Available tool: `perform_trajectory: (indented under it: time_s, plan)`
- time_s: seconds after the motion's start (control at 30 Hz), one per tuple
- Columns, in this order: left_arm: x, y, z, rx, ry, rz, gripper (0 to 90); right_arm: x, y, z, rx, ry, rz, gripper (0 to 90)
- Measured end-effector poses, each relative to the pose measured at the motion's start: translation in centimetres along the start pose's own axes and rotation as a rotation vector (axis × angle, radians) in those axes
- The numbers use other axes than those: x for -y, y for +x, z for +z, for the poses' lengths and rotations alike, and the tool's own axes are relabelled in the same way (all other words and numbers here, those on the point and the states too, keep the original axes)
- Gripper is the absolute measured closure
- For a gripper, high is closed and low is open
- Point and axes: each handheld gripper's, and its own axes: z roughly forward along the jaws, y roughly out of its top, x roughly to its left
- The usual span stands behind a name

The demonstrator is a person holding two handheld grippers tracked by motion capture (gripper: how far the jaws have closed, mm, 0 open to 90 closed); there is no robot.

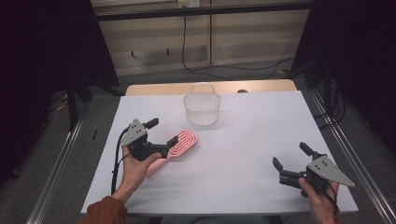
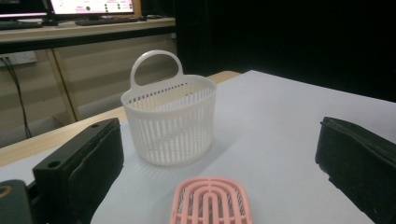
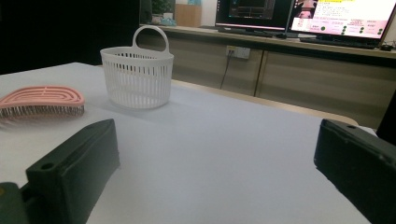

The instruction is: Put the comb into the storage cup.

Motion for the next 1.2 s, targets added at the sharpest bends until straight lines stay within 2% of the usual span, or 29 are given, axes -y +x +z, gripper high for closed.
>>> perform_trajectory:
  time_s: [0.37, 0.47, 0.57, 0.6, 0.63, 0.7, 0.97, 1.07, 1.13, 1.2]
  plan:
    - [-0.9, 0.6, 1.4, 0.007, 0.003, -0.009, 0.9, 0.0, 0.0, 0.0, -0.001, 0.0, -0.002, 0.0]
    - [-0.6, 0.7, 2.0, 0.015, 0.026, -0.027, 0.9, 0.0, 0.0, 0.0, 0.0, 0.003, 0.002, 0.0]
    - [-0.5, 0.7, 2.2, 0.012, 0.037, -0.022, 1.6, 0.0, 0.0, 0.0, -0.002, 0.006, 0.005, 0.0]
    - [-0.5, 0.7, 2.4, 0.0, 0.053, -0.01, 1.2, 0.0, 0.0, 0.0, 0.0, 0.007, 0.0, 0.0]
    - [-0.6, 0.8, 2.7, 0.016, 0.075, 0.003, 1.3, 0.0, 0.0, 0.0, -0.003, 0.006, -0.001, 0.0]
    - [-0.7, 0.9, 3.0, 0.013, 0.073, -0.016, 2.0, 0.0, 0.0, 0.0, -0.001, 0.008, -0.001, 0.0]
    - [-1.3, 2.0, 3.9, 0.019, 0.085, -0.031, 3.5, 0.0, 0.0, 0.0, -0.002, 0.007, -0.003, 0.0]
    - [-1.7, 2.3, 4.3, 0.011, 0.099, -0.02, 3.6, 0.1, -0.1, 0.1, -0.003, 0.006, 0.002, 0.0]
    - [-2.5, 2.4, 5.0, 0.016, 0.114, 0.031, 3.6, 0.1, 0.0, 0.1, -0.001, 0.008, 0.001, 0.0]
    - [-3.0, 2.5, 5.4, 0.027, 0.13, 0.041, 4.5, 0.0, 0.0, 0.1, -0.001, 0.007, 0.001, 0.0]
